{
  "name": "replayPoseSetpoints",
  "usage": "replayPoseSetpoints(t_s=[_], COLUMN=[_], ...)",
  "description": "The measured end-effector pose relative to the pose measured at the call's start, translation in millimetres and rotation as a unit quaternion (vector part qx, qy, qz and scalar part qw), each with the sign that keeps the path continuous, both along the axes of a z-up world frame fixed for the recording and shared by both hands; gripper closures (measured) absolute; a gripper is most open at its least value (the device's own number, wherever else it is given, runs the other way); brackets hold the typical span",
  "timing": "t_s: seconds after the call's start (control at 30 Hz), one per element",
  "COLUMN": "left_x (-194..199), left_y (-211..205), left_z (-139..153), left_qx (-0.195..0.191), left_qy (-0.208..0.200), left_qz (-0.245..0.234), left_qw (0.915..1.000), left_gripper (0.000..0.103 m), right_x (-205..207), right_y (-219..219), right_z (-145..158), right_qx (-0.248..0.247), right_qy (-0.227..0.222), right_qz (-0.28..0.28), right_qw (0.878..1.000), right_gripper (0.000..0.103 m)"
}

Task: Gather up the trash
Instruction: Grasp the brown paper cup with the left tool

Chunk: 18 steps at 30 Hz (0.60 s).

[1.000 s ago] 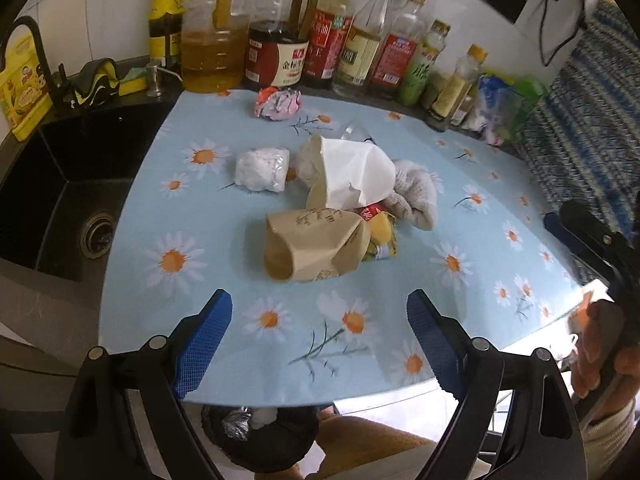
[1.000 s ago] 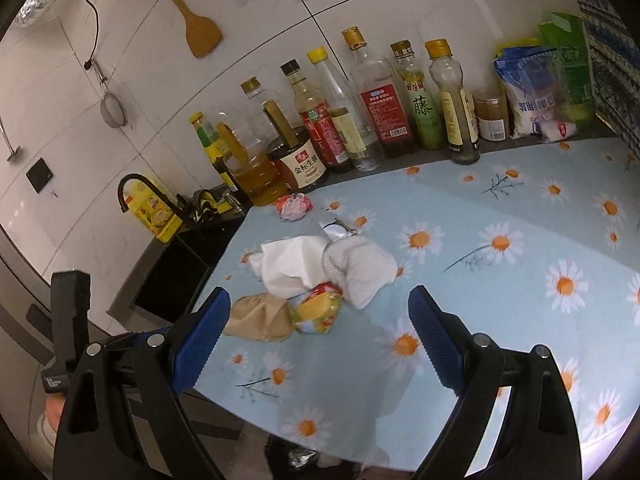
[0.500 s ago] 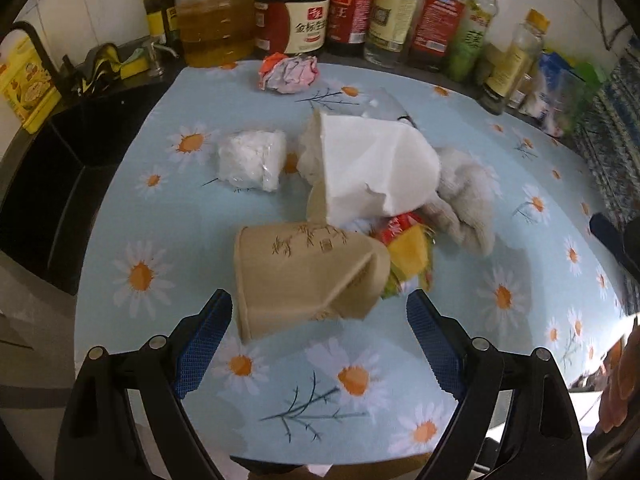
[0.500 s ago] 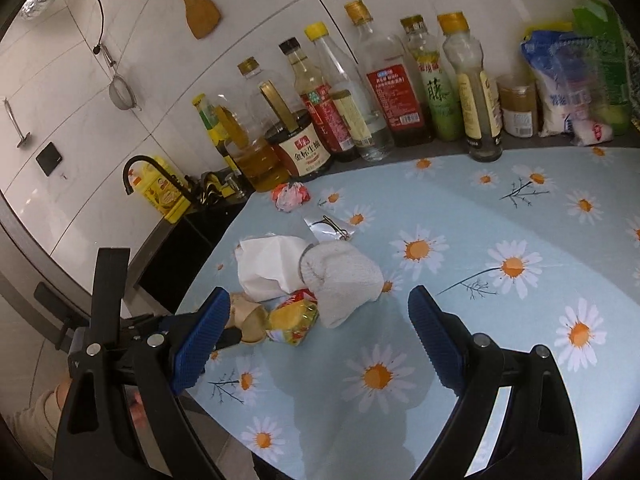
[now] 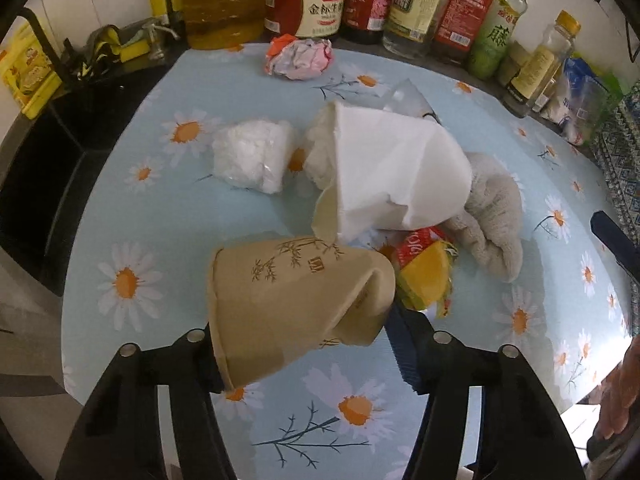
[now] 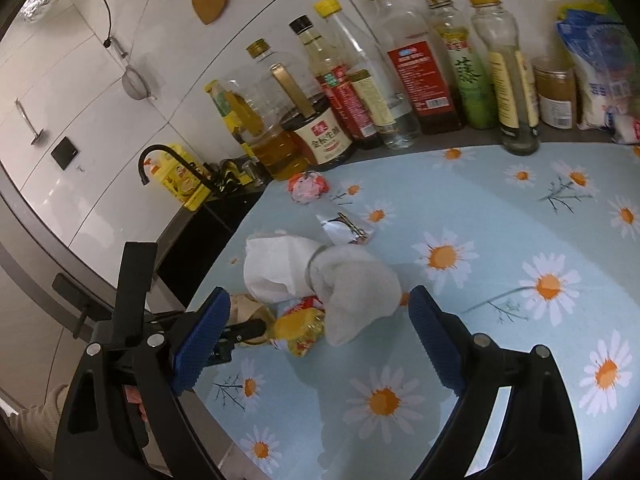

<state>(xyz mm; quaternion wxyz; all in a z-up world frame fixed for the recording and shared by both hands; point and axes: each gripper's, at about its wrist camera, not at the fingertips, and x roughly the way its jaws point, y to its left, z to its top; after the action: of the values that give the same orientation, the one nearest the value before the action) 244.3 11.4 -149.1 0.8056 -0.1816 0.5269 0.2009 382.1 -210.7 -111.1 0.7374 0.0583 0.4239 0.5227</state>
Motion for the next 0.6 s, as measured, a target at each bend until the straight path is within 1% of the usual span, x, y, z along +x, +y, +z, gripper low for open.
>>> replayPoseSetpoints(t_s=[0.03, 0.17, 0.33, 0.53, 0.6], left_x=[-2, -8, -19, -35, -41], left_y=[1, 6, 6, 10, 12], left_z=[0, 2, 9, 15, 19], left_qx=[0.0, -0.007, -0.004, -0.002, -0.002], left_qy=[-0.002, -0.013, -0.029, -0.043, -0.05], left_qz=[0.003, 0.017, 0.026, 0.039, 0.045], left_qw=[1.0, 0.9997, 0.9992, 0.9983, 0.9978], left_gripper=[0.052, 0.054, 0.061, 0.061, 0.061], right_x=[1, 1, -4, -14, -15], right_y=[2, 12, 34, 63, 71], right_z=[1, -1, -3, -3, -4], right_qx=[0.001, -0.003, -0.011, -0.018, -0.025], right_qy=[0.0, 0.004, 0.005, 0.01, 0.011], right_qz=[0.002, 0.015, 0.034, 0.053, 0.051], right_qw=[1.0, 1.0, 0.999, 0.998, 0.998], right_gripper=[0.013, 0.013, 0.013, 0.013, 0.013])
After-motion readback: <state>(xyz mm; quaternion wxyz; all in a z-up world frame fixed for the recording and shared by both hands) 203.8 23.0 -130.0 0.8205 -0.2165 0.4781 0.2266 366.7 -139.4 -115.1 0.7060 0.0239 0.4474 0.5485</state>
